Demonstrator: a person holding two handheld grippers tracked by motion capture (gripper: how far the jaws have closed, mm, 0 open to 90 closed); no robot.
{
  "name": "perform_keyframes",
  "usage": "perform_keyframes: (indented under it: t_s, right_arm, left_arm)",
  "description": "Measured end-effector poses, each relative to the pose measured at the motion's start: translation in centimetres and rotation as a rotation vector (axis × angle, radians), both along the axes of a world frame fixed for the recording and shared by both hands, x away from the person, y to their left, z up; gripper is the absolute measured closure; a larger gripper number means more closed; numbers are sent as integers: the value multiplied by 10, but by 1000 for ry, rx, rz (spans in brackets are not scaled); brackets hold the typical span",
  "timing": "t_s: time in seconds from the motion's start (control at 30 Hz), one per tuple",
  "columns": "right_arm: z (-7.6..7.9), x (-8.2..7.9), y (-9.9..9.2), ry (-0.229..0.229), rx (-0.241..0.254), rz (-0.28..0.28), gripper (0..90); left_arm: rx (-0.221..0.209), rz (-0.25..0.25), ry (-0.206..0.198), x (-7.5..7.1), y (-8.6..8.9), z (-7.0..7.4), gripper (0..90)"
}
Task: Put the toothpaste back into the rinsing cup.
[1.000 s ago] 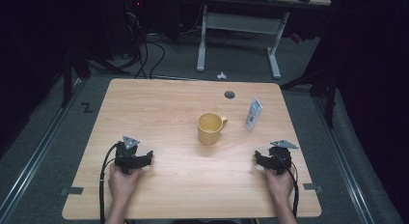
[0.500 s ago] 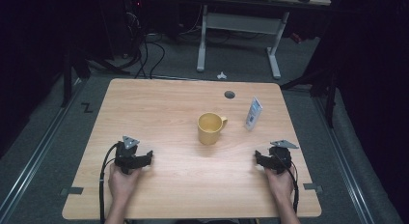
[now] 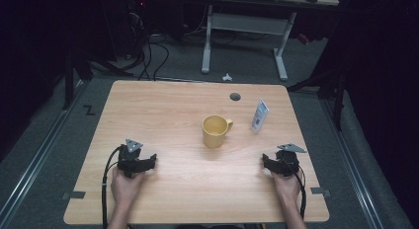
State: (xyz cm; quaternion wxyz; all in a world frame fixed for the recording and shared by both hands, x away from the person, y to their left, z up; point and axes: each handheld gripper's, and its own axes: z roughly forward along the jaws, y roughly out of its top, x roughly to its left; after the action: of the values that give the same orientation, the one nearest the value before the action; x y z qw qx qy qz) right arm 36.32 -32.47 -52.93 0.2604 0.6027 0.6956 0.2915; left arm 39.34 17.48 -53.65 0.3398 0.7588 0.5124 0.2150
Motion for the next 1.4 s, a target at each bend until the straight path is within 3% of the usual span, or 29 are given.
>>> perform_keyframes:
  t_s: [0.33, 0.7, 0.97, 1.4]
  right_arm:
    - [8, -10, -2, -29, 23, 14, 334]
    - [28, -15, 4, -88, 62, 80, 339]
    - [35, -9, 7, -84, 77, 127, 362]
    - [48, 0, 12, -96, 65, 142, 373]
  left_arm:
    - [0, 2, 0, 0, 0, 0, 211]
    - [1, 2, 0, 0, 0, 0, 212]
    - [-1, 3, 0, 0, 0, 0, 212]
    - [-8, 4, 0, 0, 1, 0, 212]
